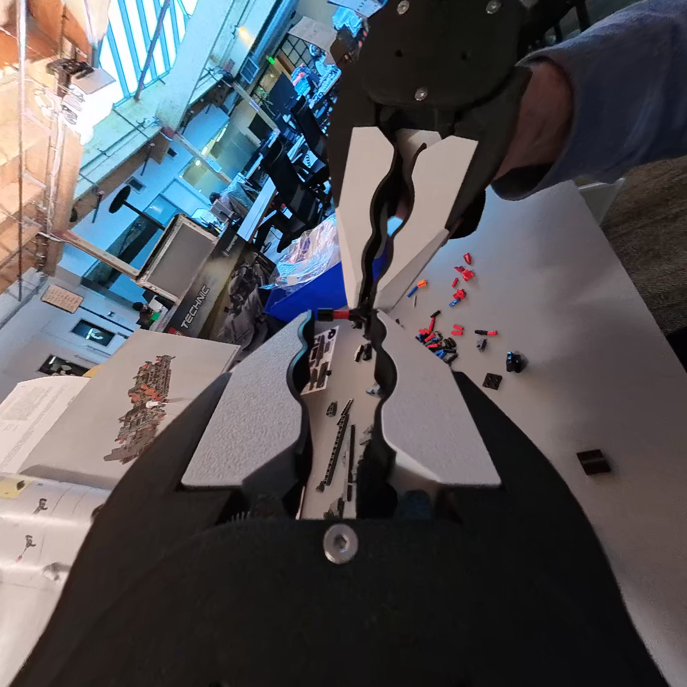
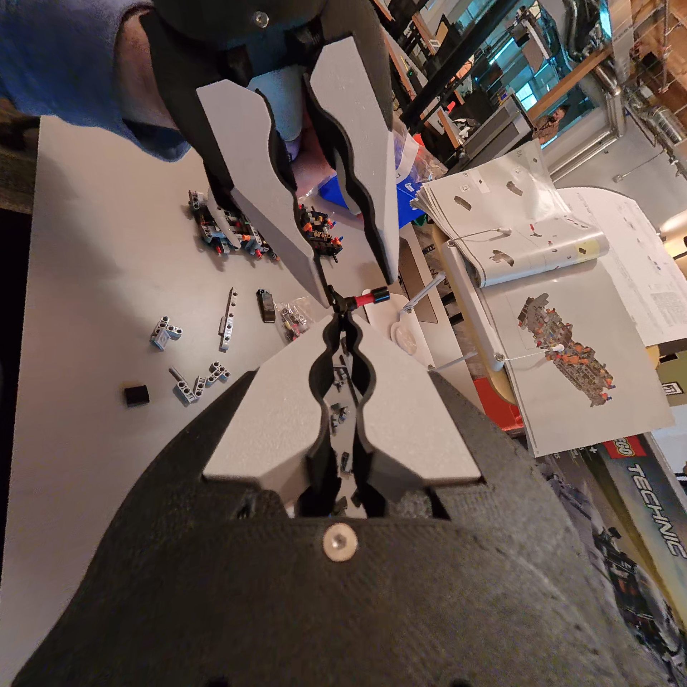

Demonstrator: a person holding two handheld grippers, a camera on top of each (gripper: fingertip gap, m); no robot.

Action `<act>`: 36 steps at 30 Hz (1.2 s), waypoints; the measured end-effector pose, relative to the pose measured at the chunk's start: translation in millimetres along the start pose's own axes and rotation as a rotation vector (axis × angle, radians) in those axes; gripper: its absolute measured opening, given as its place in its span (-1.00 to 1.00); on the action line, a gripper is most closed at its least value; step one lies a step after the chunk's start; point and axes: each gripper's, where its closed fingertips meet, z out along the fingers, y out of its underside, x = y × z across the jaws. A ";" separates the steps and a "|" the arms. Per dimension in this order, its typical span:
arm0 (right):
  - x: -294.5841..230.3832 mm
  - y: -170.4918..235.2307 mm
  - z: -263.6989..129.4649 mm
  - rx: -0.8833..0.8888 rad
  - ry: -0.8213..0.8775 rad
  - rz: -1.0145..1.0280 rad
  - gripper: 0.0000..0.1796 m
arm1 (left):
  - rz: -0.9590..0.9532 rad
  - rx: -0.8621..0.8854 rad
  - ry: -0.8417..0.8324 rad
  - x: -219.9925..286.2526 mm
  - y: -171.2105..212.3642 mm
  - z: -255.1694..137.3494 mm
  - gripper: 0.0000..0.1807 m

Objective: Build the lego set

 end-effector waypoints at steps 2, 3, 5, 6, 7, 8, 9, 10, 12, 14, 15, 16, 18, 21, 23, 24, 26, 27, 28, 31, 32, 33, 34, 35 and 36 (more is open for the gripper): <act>-1.4 0.6 0.1 -0.006 -0.001 -0.020 -1.00 | 0.000 -0.002 0.016 1.3 0.5 0.1 -0.68; -2.1 0.9 0.1 -0.008 -0.003 -0.028 -1.00 | 0.000 -0.004 0.025 2.3 0.9 0.4 -0.68; -4.0 0.9 0.3 -0.009 -0.009 -0.042 -1.00 | 0.009 -0.012 0.042 5.1 1.5 1.2 -0.68; -5.3 -0.2 0.3 -0.004 -0.013 -0.044 -1.00 | 0.017 -0.022 0.055 7.5 2.7 2.4 -0.69; -5.5 1.3 0.9 -0.015 -0.010 -0.054 -1.00 | 0.021 -0.029 0.056 7.8 3.5 3.0 -0.69; -5.5 1.8 1.2 -0.018 -0.009 -0.055 -1.00 | 0.025 -0.035 0.057 7.7 4.2 3.0 -0.69; -5.3 1.0 1.1 -0.013 -0.011 -0.042 -1.00 | 0.026 -0.034 0.056 7.1 3.8 2.6 -0.69; -5.5 -0.2 0.7 -0.006 -0.013 -0.036 -1.00 | 0.019 -0.025 0.060 6.8 2.6 1.8 -0.69; -6.3 -0.6 0.4 -0.005 -0.016 -0.039 -1.00 | 0.014 -0.025 0.068 7.4 2.1 1.3 -0.69; -6.8 0.4 0.8 -0.006 -0.018 -0.036 -1.00 | 0.038 -0.034 0.061 7.8 2.9 1.7 -0.70; -7.2 0.9 1.0 -0.003 -0.022 -0.030 -1.00 | 0.038 -0.037 0.062 8.2 3.4 1.8 -0.69; -7.4 1.0 1.1 0.001 -0.025 -0.023 -1.00 | 0.034 -0.037 0.065 8.5 3.8 2.1 -0.69; -7.1 1.0 1.4 0.010 -0.026 -0.010 -1.00 | 0.031 -0.030 0.059 8.3 3.8 2.1 -0.69; -6.2 1.7 1.8 0.015 -0.029 0.016 -1.00 | 0.028 -0.025 0.044 7.3 4.0 2.6 -0.70; -5.9 1.8 1.3 0.022 -0.028 0.017 -1.00 | 0.020 -0.018 0.041 7.2 3.5 3.1 -0.70; -6.1 2.1 1.0 0.022 -0.029 0.020 -1.00 | 0.015 -0.018 0.044 7.5 3.5 3.5 -0.70; -5.9 2.1 0.4 0.025 -0.028 0.023 -1.00 | 0.015 -0.014 0.041 7.5 2.9 3.9 -0.70; -6.3 2.3 0.2 0.024 -0.029 0.023 -1.00 | 0.014 -0.016 0.045 7.9 2.9 4.2 -0.70; -6.3 2.8 0.0 0.020 -0.027 0.021 -1.00 | 0.015 -0.019 0.047 8.2 3.0 4.5 -0.69; -6.5 6.6 1.0 -0.016 -0.014 0.000 -1.00 | 0.033 -0.055 0.051 9.5 6.5 6.9 -0.69; -6.6 8.5 1.5 -0.033 -0.005 -0.018 -1.00 | 0.054 -0.072 0.046 9.9 8.2 7.8 -0.69; -6.8 10.5 2.2 -0.052 0.004 -0.035 -1.00 | 0.073 -0.090 0.040 10.5 10.0 8.8 -0.69; -6.8 12.5 2.8 -0.068 0.011 -0.045 -1.00 | 0.085 -0.105 0.036 11.0 11.7 9.8 -0.70; -6.1 13.5 3.2 -0.077 0.020 -0.048 -1.00 | 0.093 -0.115 0.027 10.6 13.0 10.5 -0.69; -5.5 13.8 3.4 -0.077 0.026 -0.044 -1.00 | 0.098 -0.116 0.017 9.9 13.4 10.8 -0.69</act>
